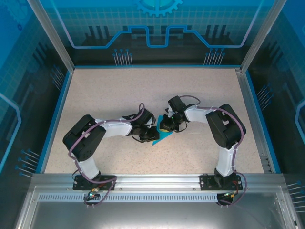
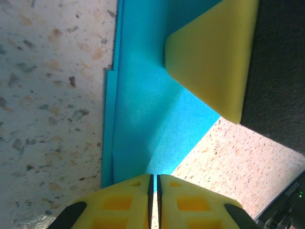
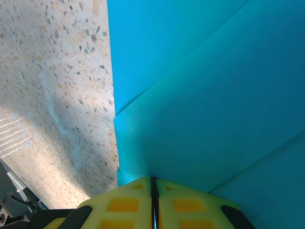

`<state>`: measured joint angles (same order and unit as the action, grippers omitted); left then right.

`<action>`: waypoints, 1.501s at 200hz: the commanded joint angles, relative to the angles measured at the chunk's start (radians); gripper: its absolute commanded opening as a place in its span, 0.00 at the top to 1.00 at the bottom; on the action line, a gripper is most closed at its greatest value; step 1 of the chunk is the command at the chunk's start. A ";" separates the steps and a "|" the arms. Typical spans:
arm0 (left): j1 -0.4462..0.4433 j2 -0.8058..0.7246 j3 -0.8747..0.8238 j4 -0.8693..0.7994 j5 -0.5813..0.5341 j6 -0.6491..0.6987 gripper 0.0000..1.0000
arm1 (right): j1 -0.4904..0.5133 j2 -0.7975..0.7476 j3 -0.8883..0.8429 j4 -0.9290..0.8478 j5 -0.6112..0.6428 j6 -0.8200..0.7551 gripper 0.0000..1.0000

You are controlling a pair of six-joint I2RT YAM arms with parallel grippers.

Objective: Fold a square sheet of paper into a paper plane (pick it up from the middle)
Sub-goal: Fourth fold the wing at the center of the table.

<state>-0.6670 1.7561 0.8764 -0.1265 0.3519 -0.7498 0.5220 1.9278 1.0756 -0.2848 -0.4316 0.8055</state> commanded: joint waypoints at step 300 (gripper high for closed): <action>-0.018 -0.025 -0.010 -0.167 -0.080 0.055 0.81 | -0.008 0.123 -0.016 -0.117 0.152 0.001 0.90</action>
<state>-0.6785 1.7271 0.8623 -0.1993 0.3286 -0.7227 0.5182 1.9442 1.1019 -0.3218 -0.4404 0.8051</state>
